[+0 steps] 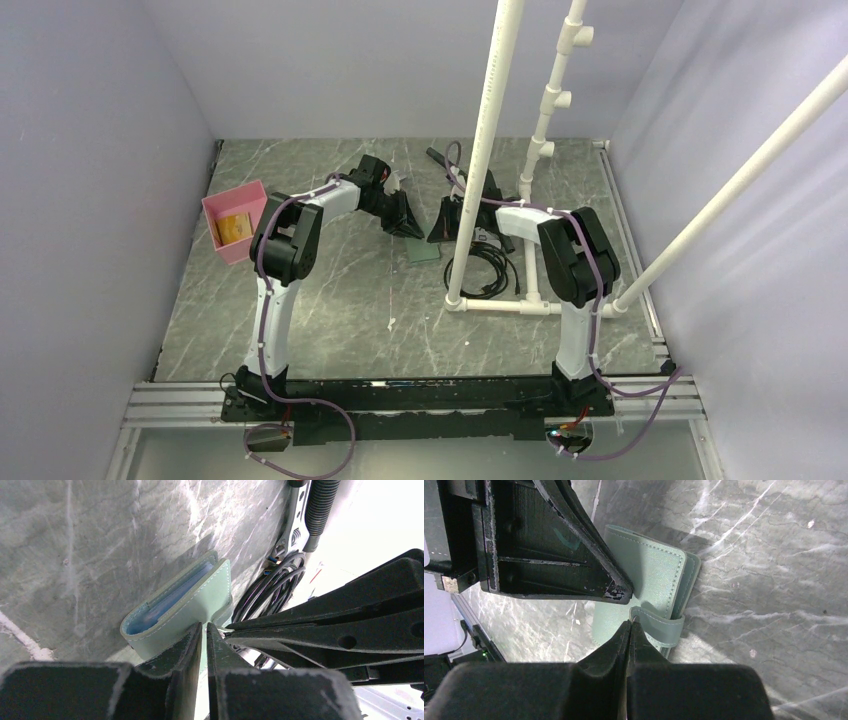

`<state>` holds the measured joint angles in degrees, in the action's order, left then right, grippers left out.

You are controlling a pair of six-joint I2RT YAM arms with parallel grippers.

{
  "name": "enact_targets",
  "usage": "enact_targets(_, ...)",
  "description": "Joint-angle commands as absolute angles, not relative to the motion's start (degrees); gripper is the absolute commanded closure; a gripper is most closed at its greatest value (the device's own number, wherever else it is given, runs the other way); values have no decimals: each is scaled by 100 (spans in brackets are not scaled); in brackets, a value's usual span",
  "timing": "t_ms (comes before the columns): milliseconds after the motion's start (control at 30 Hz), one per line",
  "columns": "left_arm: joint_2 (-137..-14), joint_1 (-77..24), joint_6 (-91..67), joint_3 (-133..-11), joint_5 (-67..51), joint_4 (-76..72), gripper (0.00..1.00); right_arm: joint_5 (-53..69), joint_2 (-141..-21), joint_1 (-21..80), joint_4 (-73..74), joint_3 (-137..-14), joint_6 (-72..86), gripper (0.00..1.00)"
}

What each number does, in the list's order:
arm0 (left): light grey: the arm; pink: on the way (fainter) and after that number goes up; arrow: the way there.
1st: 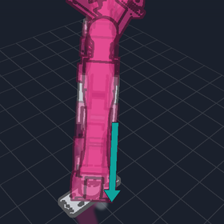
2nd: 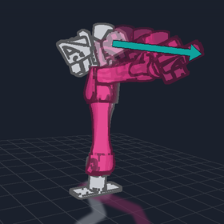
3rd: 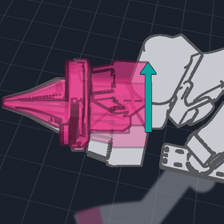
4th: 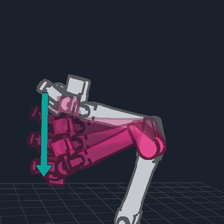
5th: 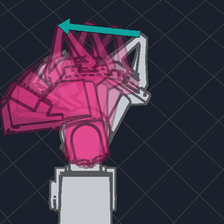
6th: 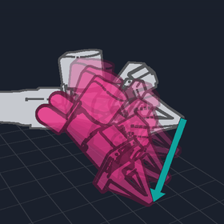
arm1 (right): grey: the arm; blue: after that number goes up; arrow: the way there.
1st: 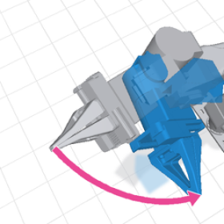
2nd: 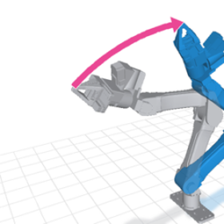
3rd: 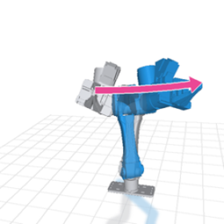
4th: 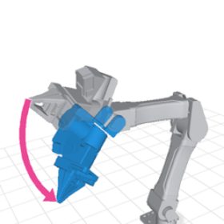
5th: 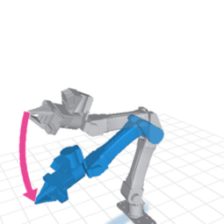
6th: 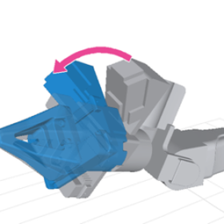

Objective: Put the credit cards into the card holder
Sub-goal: Close the card holder at the center of the board.

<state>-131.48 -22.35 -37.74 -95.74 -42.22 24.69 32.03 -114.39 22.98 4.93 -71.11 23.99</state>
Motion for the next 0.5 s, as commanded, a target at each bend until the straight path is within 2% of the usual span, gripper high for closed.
enact_targets(0, -13168, -2250, -3675, -9465, -3894, 2635, 83, 3389, -11525, 2320, 451, -7355, 2351, 100)
enact_targets(267, -13183, -2250, -3698, -9457, -3919, 2605, 83, 3183, -11580, 2335, 763, -7397, 2144, 100)
enact_targets(467, -13157, -2250, -3677, -9459, -3888, 2636, 83, 2483, -11558, 2451, 1165, -7582, 1944, 100)
